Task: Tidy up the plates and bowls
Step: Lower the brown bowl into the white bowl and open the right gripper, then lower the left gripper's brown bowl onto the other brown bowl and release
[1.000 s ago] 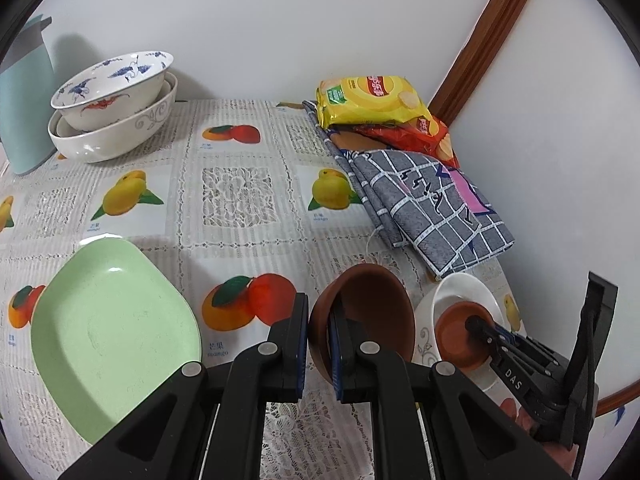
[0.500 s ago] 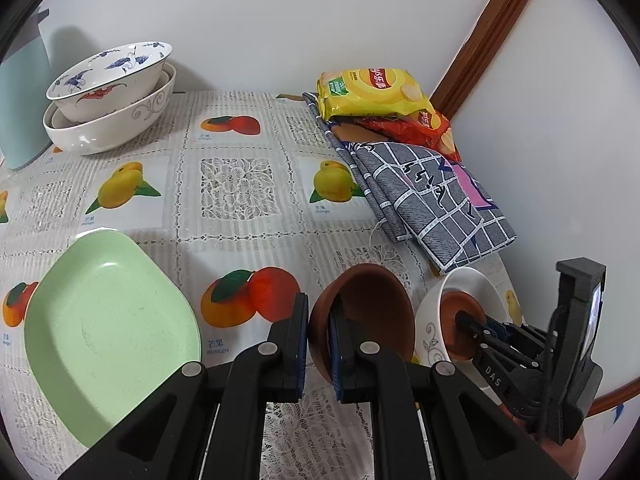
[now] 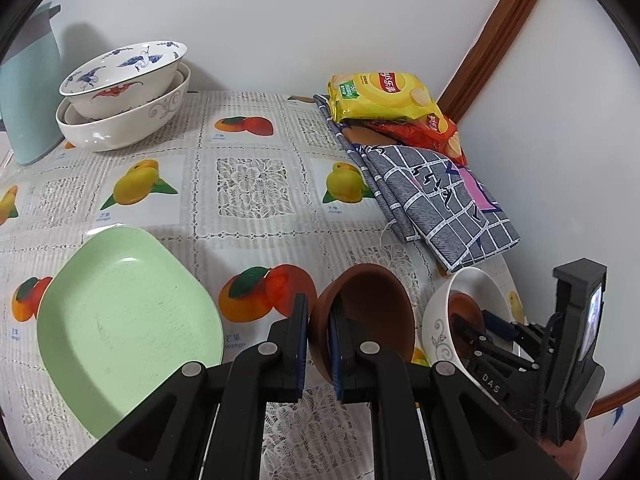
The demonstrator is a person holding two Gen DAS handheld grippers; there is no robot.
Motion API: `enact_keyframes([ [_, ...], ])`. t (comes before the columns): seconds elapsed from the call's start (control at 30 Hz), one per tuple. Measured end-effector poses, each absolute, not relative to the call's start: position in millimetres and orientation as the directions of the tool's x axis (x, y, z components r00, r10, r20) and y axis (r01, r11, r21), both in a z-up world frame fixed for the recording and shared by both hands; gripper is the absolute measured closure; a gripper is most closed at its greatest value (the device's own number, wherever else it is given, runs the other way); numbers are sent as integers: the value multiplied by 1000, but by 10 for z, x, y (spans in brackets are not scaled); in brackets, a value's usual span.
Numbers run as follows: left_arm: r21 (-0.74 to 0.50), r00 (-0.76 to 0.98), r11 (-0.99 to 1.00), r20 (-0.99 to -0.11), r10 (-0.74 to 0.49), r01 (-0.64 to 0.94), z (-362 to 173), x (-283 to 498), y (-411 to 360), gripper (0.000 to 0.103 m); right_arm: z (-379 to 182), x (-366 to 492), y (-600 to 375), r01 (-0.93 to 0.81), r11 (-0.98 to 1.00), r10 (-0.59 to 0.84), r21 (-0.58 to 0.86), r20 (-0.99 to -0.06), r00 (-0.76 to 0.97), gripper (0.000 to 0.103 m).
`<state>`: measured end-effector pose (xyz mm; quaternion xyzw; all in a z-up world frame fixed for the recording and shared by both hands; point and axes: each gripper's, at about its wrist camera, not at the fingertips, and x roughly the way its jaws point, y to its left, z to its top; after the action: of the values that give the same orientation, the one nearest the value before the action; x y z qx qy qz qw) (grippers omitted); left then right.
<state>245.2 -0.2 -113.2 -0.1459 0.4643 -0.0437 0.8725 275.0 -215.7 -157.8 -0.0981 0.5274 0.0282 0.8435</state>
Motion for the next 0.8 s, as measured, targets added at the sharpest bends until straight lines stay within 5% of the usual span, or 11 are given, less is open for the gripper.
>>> enact_keyframes([
  [0.1, -297, 564, 953, -798, -213, -60, -1124, 2439, -2, 93, -1507, 2709, -2176, -138, 984, -41, -117, -889, 457, 58],
  [0.8, -240, 570, 970, -793, -213, 29, -825, 2287, -836, 93, -812, 2059, -2864, -54, 998, 69, 45, -780, 622, 57],
])
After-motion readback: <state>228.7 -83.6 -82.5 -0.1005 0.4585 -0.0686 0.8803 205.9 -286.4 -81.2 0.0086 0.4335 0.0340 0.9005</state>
